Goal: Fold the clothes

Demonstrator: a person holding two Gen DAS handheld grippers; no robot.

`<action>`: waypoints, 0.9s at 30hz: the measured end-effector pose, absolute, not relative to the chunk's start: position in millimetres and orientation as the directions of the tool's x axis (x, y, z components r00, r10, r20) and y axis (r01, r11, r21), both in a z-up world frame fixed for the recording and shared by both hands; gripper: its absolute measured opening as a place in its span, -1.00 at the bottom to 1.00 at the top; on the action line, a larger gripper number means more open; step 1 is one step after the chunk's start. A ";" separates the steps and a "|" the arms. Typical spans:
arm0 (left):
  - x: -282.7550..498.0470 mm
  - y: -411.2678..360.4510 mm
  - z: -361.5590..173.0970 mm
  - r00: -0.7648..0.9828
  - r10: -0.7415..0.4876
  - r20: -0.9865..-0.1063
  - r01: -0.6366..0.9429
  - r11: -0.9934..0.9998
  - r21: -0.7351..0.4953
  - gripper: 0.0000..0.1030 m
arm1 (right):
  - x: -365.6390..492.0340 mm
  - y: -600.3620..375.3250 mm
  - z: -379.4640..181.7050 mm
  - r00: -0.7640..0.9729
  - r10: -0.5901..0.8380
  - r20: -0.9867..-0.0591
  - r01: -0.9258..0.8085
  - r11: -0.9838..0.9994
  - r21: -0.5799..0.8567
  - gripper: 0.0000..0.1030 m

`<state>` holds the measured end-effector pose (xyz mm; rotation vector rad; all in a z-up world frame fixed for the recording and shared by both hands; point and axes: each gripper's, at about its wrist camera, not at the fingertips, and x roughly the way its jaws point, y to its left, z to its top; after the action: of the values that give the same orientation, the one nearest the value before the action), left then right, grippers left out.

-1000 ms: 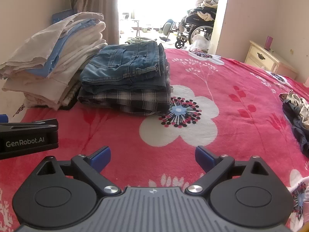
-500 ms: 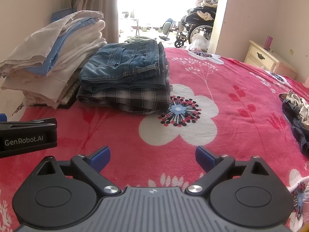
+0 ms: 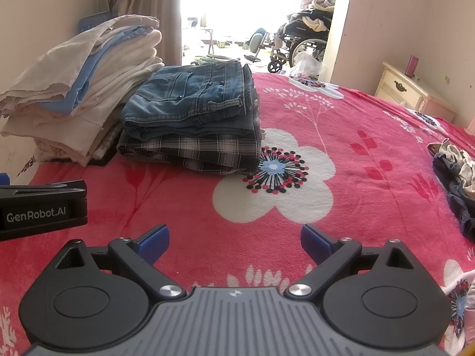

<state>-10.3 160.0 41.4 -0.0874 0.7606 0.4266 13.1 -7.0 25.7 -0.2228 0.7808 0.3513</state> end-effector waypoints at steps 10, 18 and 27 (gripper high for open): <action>-10.8 160.5 40.8 0.641 0.344 -0.686 -0.409 0.910 0.075 1.00 | 13.3 -7.3 25.4 0.656 0.223 -0.721 -0.389 0.918 -0.070 0.90; -10.5 160.8 41.8 0.641 0.345 -0.686 -0.409 0.909 0.075 1.00 | 13.5 -7.6 26.7 0.658 0.221 -0.720 -0.387 0.919 -0.072 0.90; -11.1 161.5 42.4 0.641 0.345 -0.685 -0.410 0.909 0.075 1.00 | 11.9 -7.0 26.3 0.660 0.218 -0.719 -0.386 0.919 -0.076 0.91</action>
<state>-11.1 161.5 42.4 -0.0904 0.7616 0.4313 11.9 -7.0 26.3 -0.2302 0.7787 0.3450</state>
